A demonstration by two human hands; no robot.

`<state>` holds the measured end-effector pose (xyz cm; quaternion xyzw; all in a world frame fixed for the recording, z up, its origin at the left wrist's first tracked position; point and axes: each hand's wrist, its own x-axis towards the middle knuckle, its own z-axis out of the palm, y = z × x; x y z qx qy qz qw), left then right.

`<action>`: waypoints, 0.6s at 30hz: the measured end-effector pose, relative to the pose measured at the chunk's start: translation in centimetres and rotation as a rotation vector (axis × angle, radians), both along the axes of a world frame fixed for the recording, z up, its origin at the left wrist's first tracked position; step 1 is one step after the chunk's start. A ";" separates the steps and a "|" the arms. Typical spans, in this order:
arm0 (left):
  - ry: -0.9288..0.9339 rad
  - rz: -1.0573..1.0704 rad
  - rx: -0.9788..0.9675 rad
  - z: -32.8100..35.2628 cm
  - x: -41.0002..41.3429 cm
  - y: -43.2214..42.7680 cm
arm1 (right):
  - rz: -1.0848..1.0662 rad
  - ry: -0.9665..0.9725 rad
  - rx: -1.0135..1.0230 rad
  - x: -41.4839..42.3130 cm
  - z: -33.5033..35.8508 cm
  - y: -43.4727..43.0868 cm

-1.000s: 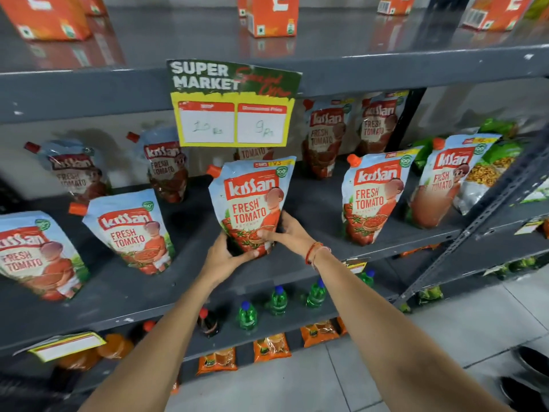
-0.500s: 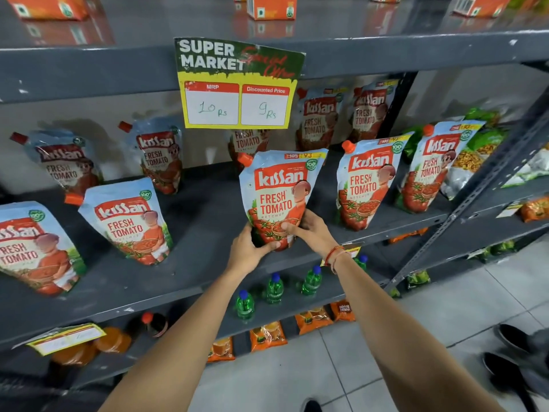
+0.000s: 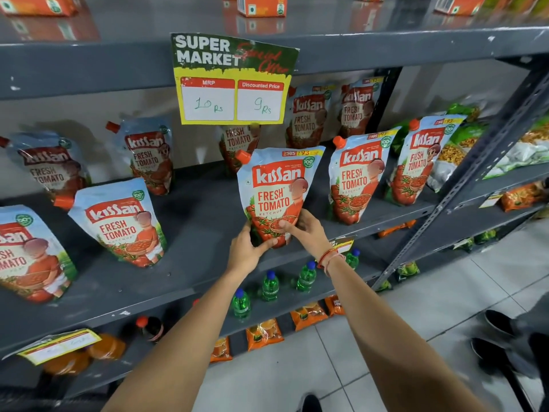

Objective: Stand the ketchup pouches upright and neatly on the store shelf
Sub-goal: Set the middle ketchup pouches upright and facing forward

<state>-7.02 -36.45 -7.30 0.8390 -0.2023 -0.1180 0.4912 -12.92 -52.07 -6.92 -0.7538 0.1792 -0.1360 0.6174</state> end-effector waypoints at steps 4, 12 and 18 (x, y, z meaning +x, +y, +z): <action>-0.015 -0.012 0.017 -0.1 -0.3 0.3 | -0.026 -0.015 0.006 -0.1 -0.8 0.0; 0.031 -0.001 -0.073 0.1 -1.6 4.9 | -0.373 -0.093 0.111 -2.1 -1.0 3.6; -0.059 0.538 -0.294 -0.7 -1.9 14.7 | -0.688 -0.237 0.078 -1.8 -1.1 12.7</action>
